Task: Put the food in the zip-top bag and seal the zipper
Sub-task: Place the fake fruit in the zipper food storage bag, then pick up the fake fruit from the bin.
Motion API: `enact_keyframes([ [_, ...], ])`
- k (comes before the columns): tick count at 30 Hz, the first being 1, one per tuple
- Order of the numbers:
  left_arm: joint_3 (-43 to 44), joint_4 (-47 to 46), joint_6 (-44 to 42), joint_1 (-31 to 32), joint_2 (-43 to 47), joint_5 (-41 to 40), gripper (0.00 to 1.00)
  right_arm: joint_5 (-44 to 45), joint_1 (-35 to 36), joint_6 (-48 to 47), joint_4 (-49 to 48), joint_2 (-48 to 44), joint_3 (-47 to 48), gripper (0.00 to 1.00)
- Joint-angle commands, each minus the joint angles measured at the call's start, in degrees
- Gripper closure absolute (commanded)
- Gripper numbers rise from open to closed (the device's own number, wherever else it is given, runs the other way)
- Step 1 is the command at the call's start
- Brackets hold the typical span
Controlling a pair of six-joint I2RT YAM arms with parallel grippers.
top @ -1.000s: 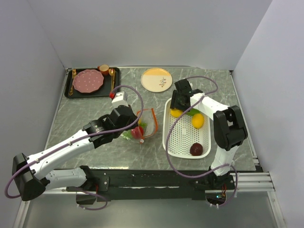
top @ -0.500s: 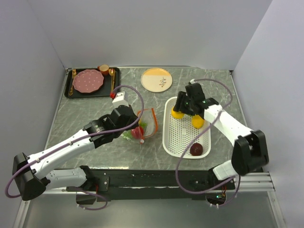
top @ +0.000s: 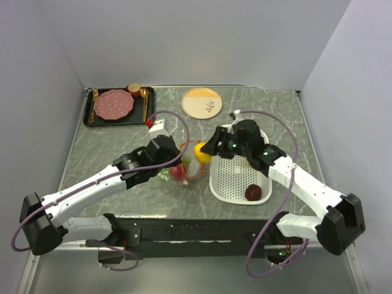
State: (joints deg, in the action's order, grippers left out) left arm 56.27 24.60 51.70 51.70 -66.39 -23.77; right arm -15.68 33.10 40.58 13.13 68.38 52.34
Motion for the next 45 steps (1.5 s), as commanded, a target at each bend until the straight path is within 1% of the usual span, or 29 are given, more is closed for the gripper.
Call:
enact_keyframes([
  [1, 2.88, -1.05, -0.90, -0.29, -0.32, 0.30, 0.99, -4.44, 3.10, 5.47, -9.76, 5.43, 0.58, 0.85],
  [4, 2.71, -1.04, -0.64, -0.29, 0.56, 0.22, 0.99, -7.07, 4.42, 6.62, -12.94, 9.03, 1.18, 0.85],
  [7, 2.26, -1.05, -0.11, -0.29, 2.14, -0.49, 0.99, -10.23, 5.13, 8.63, -19.69, 12.12, 1.80, 0.85],
  [9, 2.26, -0.78, -0.02, -0.37, 3.37, -0.93, 0.99, -11.21, 5.39, 10.30, -22.25, 13.44, 2.15, 0.85],
  [14, 2.35, 0.71, 0.41, -0.29, 5.48, -2.86, 0.99, -12.79, 6.89, 11.19, -23.58, 16.70, 4.62, 0.84],
  [16, 2.27, 1.06, 0.50, -0.29, 6.27, -3.47, 0.99, -11.14, 6.98, 10.49, -21.13, 16.18, 4.62, 0.82],
  [17, 2.35, 1.93, 0.94, -0.37, 6.27, -4.00, 0.99, -8.17, 6.89, 9.01, -19.82, 15.39, 4.44, 0.81],
  [18, 2.53, 2.64, 1.29, -0.37, 6.53, -4.44, 0.99, -6.22, 6.89, 8.21, -16.24, 13.99, 4.44, 0.79],
  [21, 1.39, 2.47, 2.08, -0.29, 8.03, -5.76, 0.99, -1.38, 6.36, 5.31, -9.11, 13.10, 6.02, 0.79],
  [22, 1.12, 2.21, 2.26, -0.29, 8.73, -5.94, 0.99, 0.37, 6.45, 4.95, -8.04, 12.40, 6.02, 0.78],
  [23, 0.86, 2.03, 2.18, -0.29, 9.00, -5.94, 0.99, 3.87, 6.36, 4.25, -7.16, 11.00, 5.76, 0.77],
  [24, 0.95, 2.29, 2.26, -0.37, 9.17, -6.11, 0.99, 6.08, 6.19, 3.81, -3.49, 10.29, 6.11, 0.76],
  [26, 1.03, 2.38, 2.26, -0.37, 9.35, -6.38, 0.99, 10.48, 6.18, 1.88, -0.48, 7.23, 6.03, 0.74],
  [27, 1.12, 2.90, 2.35, -0.29, 9.26, -6.46, 0.99, 15.20, 6.10, 1.35, 1.45, 5.64, 5.50, 0.68],
  [29, 0.77, 2.47, 2.00, -0.37, 9.09, -6.29, 0.99, 19.53, 5.31, 0.65, 3.56, 1.43, 3.31, 0.61],
  [30, 0.51, 2.04, 1.74, -0.29, 8.91, -5.77, 0.99, 23.12, 3.39, 0.56, 6.27, 0.54, 2.78, 0.42],
  [32, 0.42, 1.07, 1.38, -0.37, 8.03, -4.89, 0.99, 25.17, 0.57, 0.12, 9.36, 0.09, 1.46, 0.42],
  [33, 0.42, 0.98, 1.38, -0.46, 7.60, -4.01, 0.99, 25.44, -3.44, -0.15, 11.99, 0.52, 1.10, 0.41],
  [35, 0.42, -0.08, 1.03, -0.38, 6.28, -3.13, 0.99, 27.27, -6.19, -1.63, 14.20, 1.84, 0.14, 0.37],
  [36, 0.51, -0.34, 0.94, -0.37, 5.93, -2.69, 0.99, 28.85, -6.73, -2.51, 14.90, 2.11, -0.21, 0.18],
  [37, 0.51, -0.60, 0.60, -0.37, 5.31, -1.99, 0.99, 30.87, -7.69, -4.26, 15.17, 2.46, -0.39, 0.18],
  [40, 0.51, -0.87, 0.24, -0.38, 4.52, -1.54, 0.99, 33.16, -9.63, -5.94, 15.96, 5.00, -0.04, 0.19],
  [45, 0.07, -1.31, 0.24, -0.46, 4.86, -0.93, 0.99, 40.63, -10.78, -7.27, 18.33, 11.33, 3.03, 0.19],
])
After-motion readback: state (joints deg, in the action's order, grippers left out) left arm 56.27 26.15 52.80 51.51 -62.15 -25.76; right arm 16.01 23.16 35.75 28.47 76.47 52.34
